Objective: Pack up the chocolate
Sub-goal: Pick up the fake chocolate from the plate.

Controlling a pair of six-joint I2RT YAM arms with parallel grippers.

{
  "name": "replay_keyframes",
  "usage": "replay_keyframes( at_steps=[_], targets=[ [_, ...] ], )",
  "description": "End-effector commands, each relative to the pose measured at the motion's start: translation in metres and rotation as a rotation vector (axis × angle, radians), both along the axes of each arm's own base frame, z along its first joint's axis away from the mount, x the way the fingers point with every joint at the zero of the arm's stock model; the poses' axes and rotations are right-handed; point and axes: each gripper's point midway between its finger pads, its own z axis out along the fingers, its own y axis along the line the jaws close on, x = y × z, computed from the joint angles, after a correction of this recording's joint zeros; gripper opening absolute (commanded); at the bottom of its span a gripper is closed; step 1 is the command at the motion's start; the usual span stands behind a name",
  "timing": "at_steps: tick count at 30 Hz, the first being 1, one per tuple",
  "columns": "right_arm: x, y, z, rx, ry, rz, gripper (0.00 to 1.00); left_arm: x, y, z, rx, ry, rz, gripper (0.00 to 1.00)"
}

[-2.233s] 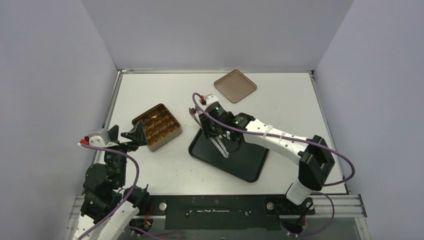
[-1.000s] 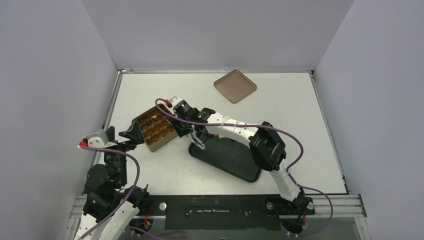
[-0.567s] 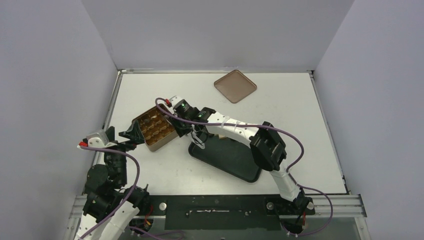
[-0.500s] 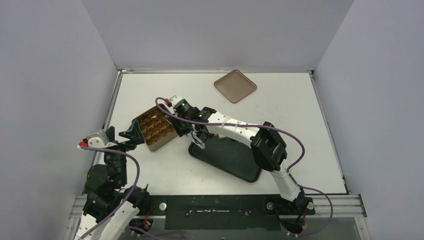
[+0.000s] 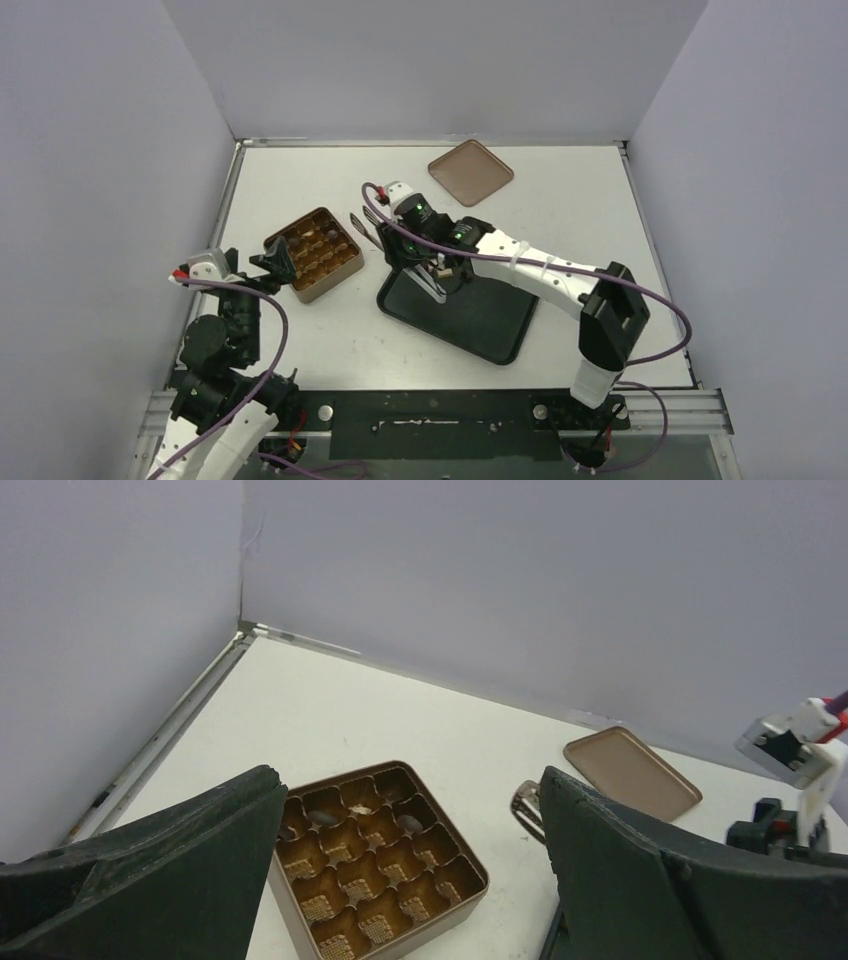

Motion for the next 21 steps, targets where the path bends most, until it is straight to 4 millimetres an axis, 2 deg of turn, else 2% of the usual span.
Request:
replay_keyframes(
  at_steps=[1,6,12,17,21],
  targets=[
    [0.008,-0.044,0.01,0.013,-0.032,-0.147,0.42,0.008,-0.006,0.01,0.013,-0.013,-0.018,0.97],
    [-0.003,-0.087,0.001,-0.016,-0.012,-0.233,0.42,0.013,-0.01,0.011,0.032,0.01,-0.024,0.97],
    [-0.02,-0.137,-0.026,-0.119,0.061,-0.368,0.42,0.018,-0.015,0.015,0.066,0.022,-0.042,0.97],
    [-0.033,-0.162,-0.034,-0.144,0.101,-0.427,0.42,0.021,-0.015,0.012,0.096,0.049,-0.033,0.97],
    [-0.044,-0.173,-0.041,-0.171,0.136,-0.438,0.44,0.02,-0.016,0.005,0.088,0.041,-0.043,0.97]
  ],
)
